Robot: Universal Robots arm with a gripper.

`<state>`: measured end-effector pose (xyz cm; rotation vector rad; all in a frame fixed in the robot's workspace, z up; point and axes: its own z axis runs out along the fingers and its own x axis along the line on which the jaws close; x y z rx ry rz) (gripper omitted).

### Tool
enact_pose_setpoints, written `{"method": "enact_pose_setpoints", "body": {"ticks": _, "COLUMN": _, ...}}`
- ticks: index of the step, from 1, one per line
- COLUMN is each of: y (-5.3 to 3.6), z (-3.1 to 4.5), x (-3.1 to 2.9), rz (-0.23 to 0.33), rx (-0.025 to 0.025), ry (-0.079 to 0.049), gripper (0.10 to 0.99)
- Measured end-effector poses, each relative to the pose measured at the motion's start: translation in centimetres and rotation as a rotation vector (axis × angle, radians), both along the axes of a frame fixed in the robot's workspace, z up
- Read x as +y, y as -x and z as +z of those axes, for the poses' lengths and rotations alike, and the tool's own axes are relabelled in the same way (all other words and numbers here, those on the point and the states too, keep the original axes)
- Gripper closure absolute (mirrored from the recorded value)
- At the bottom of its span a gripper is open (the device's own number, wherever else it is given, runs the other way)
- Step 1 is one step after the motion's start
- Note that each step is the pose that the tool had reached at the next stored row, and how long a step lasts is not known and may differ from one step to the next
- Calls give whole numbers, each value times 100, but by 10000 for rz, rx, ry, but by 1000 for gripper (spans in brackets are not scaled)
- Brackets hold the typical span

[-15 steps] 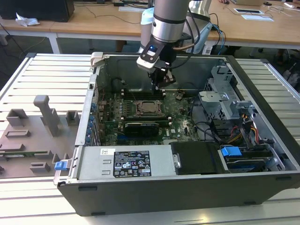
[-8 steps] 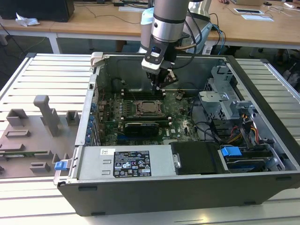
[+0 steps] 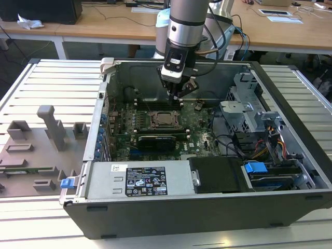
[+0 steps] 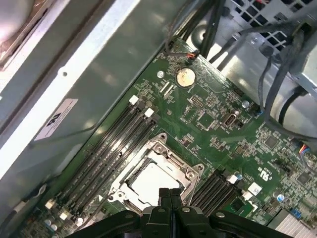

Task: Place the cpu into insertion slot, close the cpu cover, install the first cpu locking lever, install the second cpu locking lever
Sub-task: 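Install the first cpu locking lever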

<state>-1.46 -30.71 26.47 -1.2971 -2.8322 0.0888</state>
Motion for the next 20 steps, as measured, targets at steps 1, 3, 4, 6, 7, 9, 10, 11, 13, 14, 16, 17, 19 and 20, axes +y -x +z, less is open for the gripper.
{"method": "enact_pose_setpoints", "body": {"ticks": 1, "y": 0, "z": 0, "x": 0, "rz": 104, "rx": 0, "ry": 0, "gripper": 980}}
{"method": "enact_pose_setpoints", "body": {"ticks": 3, "y": 0, "z": 0, "x": 0, "rz": 382, "rx": 0, "ry": -1, "gripper": 980}}
{"method": "enact_pose_setpoints", "body": {"ticks": 4, "y": 0, "z": 0, "x": 0, "rz": 522, "rx": 0, "ry": -1, "gripper": 980}}
{"method": "enact_pose_setpoints", "body": {"ticks": 6, "y": 0, "z": 0, "x": 0, "rz": 691, "rx": 0, "ry": -1, "gripper": 980}}
{"method": "enact_pose_setpoints", "body": {"ticks": 7, "y": 0, "z": 0, "x": 0, "rz": 790, "rx": 0, "ry": -1, "gripper": 980}}
{"method": "enact_pose_setpoints", "body": {"ticks": 9, "y": 0, "z": 0, "x": 0, "rz": 993, "rx": 1, "ry": 0, "gripper": 980}}
{"method": "enact_pose_setpoints", "body": {"ticks": 10, "y": 0, "z": 0, "x": 0, "rz": 1085, "rx": 1, "ry": 0, "gripper": 980}}
{"method": "enact_pose_setpoints", "body": {"ticks": 11, "y": 0, "z": 0, "x": 0, "rz": 1205, "rx": 0, "ry": 0, "gripper": 980}}
{"method": "enact_pose_setpoints", "body": {"ticks": 13, "y": 0, "z": 0, "x": 0, "rz": 1437, "rx": 0, "ry": -1, "gripper": 980}}
{"method": "enact_pose_setpoints", "body": {"ticks": 14, "y": 0, "z": 0, "x": 0, "rz": 1542, "rx": 0, "ry": -1, "gripper": 980}}
{"method": "enact_pose_setpoints", "body": {"ticks": 16, "y": 0, "z": 0, "x": 0, "rz": 1778, "rx": 0, "ry": 0, "gripper": 980}}
{"method": "enact_pose_setpoints", "body": {"ticks": 17, "y": 0, "z": 0, "x": 0, "rz": 1854, "rx": 0, "ry": 0, "gripper": 980}}
{"method": "enact_pose_setpoints", "body": {"ticks": 19, "y": 0, "z": 0, "x": 0, "rz": 2148, "rx": 0, "ry": 0, "gripper": 980}}
{"method": "enact_pose_setpoints", "body": {"ticks": 20, "y": 0, "z": 0, "x": 0, "rz": 2241, "rx": 0, "ry": 0, "gripper": 980}}
